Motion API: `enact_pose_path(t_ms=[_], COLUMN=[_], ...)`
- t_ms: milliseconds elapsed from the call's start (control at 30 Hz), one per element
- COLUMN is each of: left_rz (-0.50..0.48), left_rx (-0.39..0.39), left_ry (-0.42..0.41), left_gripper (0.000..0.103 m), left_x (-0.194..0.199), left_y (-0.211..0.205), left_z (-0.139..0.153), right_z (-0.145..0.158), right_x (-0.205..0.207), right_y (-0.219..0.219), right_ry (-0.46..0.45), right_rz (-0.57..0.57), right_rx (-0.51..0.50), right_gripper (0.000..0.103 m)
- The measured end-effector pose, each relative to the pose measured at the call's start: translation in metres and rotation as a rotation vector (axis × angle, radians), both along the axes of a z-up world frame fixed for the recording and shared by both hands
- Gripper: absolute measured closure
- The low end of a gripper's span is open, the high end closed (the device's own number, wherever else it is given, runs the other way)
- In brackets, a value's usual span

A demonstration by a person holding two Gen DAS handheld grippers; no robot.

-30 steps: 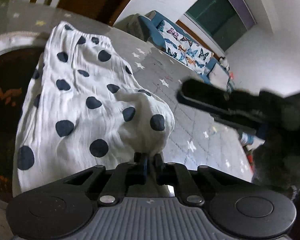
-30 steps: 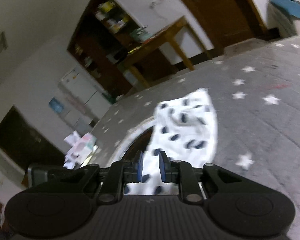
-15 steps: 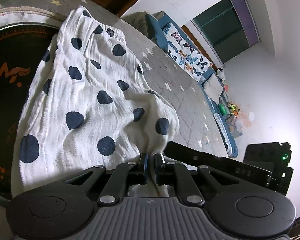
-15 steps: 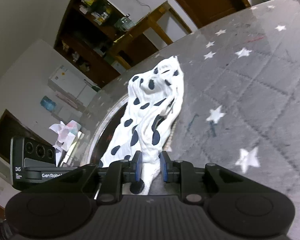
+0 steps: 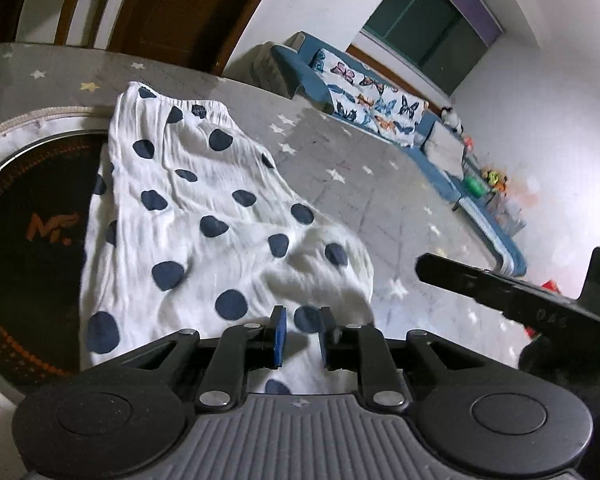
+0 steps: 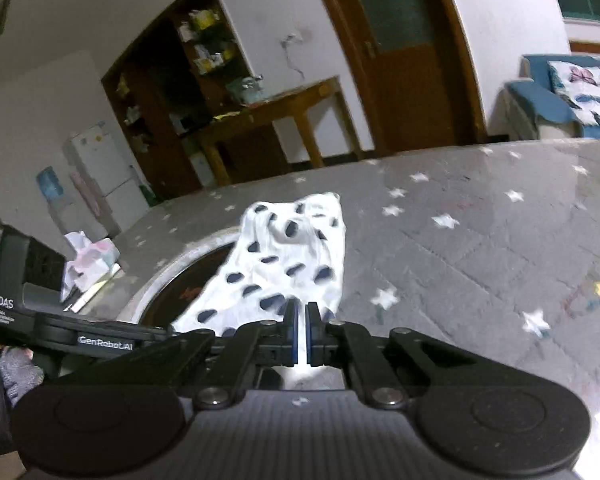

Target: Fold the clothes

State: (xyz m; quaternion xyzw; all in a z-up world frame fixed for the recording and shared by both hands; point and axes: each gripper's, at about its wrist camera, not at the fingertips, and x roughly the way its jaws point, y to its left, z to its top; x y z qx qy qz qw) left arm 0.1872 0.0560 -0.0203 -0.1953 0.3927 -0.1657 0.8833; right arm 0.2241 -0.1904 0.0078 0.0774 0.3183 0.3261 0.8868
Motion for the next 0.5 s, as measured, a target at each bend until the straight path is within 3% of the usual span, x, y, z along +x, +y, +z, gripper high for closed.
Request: enact_pose_path(t_ms=[133,233,300,400,500], left_rz=[0.014,0.024,0.027,0.027,0.018], left_rx=[0.025,0.054,0.061,0.074,0.106], left_ry=[-0.003,-0.002,-0.007,-0.016,-0.026], left_gripper=[0.084,0.084,0.084,0.084,0.084], left_x=[-0.006,-0.011,-0.013,-0.015,-0.017], left_y=[0.0,0.003,0.004,0.005,0.002], left_z=[-0.001,-0.002,-0.001,0.002,0.001], right_z=[-0.017,-0.03,-0.031,-0.031,-0.035], right_x=[0.011,0.014,0.013,0.013,0.012], right_y=[-0.009,-0.009,-0.005,0.007,0.022], right_ry=[0.05,0.1,0.085,0.067,0.041], right_rz=[-0.04,-0.009,0.018,0.061,0.091], right_rx=[-0.046,-0.016,-0.011,-0.02,-0.08], right_gripper=[0.097,0.096,0.095,0.075,0.074])
